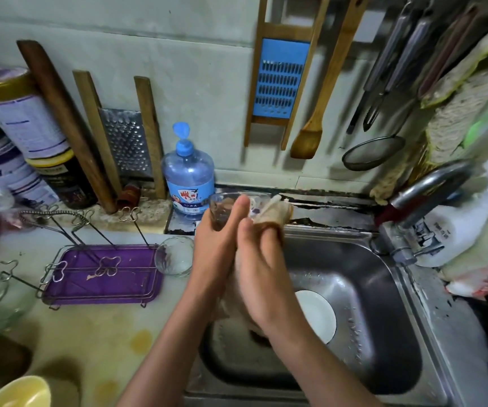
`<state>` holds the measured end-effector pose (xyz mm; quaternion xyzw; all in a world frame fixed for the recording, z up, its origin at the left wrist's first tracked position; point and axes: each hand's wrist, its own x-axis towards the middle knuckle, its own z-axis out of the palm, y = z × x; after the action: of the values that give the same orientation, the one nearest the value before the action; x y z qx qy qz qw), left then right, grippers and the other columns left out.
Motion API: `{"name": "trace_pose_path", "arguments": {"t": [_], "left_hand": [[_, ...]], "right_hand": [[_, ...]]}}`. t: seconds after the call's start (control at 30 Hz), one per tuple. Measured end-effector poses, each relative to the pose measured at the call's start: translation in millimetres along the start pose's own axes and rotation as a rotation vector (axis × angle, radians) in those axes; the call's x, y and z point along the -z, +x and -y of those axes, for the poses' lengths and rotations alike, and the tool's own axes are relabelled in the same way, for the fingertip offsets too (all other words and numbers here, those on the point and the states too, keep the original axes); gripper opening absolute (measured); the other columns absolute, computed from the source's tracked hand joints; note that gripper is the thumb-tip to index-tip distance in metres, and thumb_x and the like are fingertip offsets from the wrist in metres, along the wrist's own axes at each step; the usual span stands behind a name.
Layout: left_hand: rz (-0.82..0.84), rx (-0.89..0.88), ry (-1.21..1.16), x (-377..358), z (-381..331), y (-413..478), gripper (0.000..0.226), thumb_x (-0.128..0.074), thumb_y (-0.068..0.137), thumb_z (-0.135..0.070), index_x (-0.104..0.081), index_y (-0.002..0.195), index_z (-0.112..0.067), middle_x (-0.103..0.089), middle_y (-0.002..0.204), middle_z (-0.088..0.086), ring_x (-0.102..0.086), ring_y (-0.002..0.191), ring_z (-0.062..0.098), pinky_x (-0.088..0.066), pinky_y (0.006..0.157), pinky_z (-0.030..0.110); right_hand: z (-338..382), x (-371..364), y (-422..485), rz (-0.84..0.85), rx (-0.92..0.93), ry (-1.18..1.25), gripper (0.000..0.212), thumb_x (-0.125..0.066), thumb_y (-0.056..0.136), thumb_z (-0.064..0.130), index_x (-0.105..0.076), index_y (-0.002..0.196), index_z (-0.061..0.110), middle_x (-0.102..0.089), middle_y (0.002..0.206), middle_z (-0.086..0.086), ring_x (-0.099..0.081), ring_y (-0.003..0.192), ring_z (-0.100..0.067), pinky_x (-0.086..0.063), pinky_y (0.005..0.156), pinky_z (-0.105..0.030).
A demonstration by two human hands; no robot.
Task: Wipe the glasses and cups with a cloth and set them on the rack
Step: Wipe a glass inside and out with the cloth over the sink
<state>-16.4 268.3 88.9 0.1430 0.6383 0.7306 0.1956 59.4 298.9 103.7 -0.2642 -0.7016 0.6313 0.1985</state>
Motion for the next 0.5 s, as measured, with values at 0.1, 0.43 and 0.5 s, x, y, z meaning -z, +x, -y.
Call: {"name": "trace_pose_path", "arguments": {"t": [0.1,0.43,0.5], "left_hand": [[0.067,-0.004,-0.048,6,-3,4,0.058,-0.072,0.074,-0.057,-0.062,0.081,-0.001,-0.058,0.071,0.007,-0.053,0.069,0.01,-0.045,0.065,0.024],[0.198,0.097,-0.15,0,-6,-8,0.078,-0.071,0.051,-0.08,-0.076,0.093,-0.014,-0.075,0.094,0.01,-0.069,0.092,0.027,-0.05,0.095,0.046],[0.16,0.042,-0.103,-2,-8,-8,0.08,-0.065,0.063,-0.077,-0.071,0.095,-0.004,-0.073,0.094,0.012,-0.066,0.092,0.021,-0.05,0.092,0.044]], "right_hand": [[3,1,1,-0.063,0.152,0.008,0.019,-0.036,0.102,0.037,-0.049,0.116,0.035,-0.05,0.121,0.013,-0.046,0.12,0.005,-0.028,0.102,-0.011],[18,28,38,-0.007,-0.133,0.557,0.09,-0.021,0.093,0.07,-0.059,0.117,-0.007,-0.065,0.108,-0.029,-0.065,0.098,-0.033,-0.052,0.09,-0.044],[16,19,22,-0.024,0.03,0.417,0.091,-0.024,0.085,0.078,-0.049,0.136,0.006,-0.06,0.122,-0.025,-0.062,0.097,-0.019,-0.049,0.09,-0.038]]}}
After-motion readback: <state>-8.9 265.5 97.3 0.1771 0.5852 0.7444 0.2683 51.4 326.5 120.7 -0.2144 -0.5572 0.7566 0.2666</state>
